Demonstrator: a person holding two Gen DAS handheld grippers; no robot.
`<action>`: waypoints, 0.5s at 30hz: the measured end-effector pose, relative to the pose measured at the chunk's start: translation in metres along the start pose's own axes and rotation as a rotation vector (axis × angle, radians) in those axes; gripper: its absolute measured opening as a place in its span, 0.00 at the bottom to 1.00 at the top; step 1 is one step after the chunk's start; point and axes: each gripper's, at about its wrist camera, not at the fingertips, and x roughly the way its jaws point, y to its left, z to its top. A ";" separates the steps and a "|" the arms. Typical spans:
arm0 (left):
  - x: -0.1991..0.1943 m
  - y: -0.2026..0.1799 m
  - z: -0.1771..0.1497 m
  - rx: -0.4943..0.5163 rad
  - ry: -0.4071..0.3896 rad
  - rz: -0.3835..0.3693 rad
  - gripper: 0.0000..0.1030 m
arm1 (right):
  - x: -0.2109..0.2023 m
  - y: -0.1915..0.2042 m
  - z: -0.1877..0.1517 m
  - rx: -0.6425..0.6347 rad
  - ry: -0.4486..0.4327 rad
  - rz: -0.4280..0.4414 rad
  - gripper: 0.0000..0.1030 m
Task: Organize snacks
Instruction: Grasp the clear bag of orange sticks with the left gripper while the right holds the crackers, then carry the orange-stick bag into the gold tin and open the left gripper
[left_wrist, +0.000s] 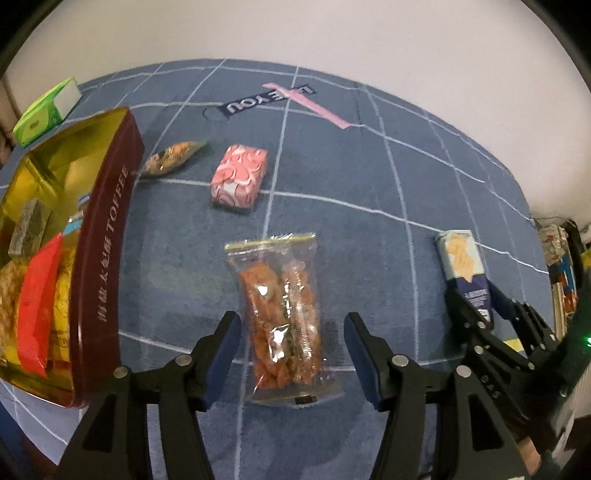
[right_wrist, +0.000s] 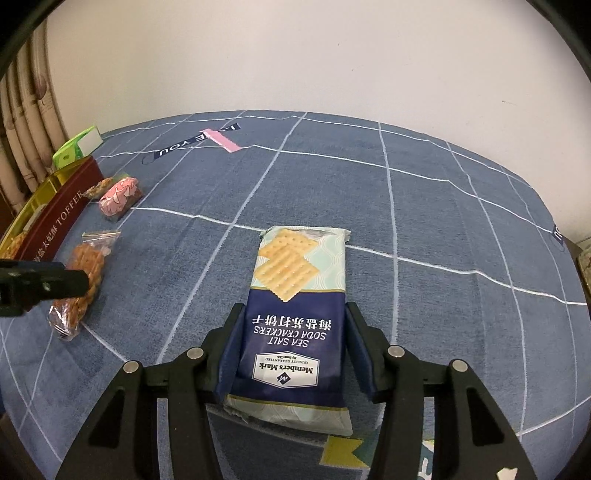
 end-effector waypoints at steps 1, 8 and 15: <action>0.003 0.001 0.000 -0.006 0.002 0.005 0.58 | 0.000 0.000 0.000 0.000 0.000 0.000 0.48; 0.011 -0.011 -0.002 0.073 -0.013 0.052 0.55 | -0.001 0.001 -0.001 0.001 0.000 0.004 0.50; 0.011 -0.009 -0.003 0.118 -0.025 0.072 0.40 | -0.001 0.002 -0.001 0.001 0.000 0.005 0.50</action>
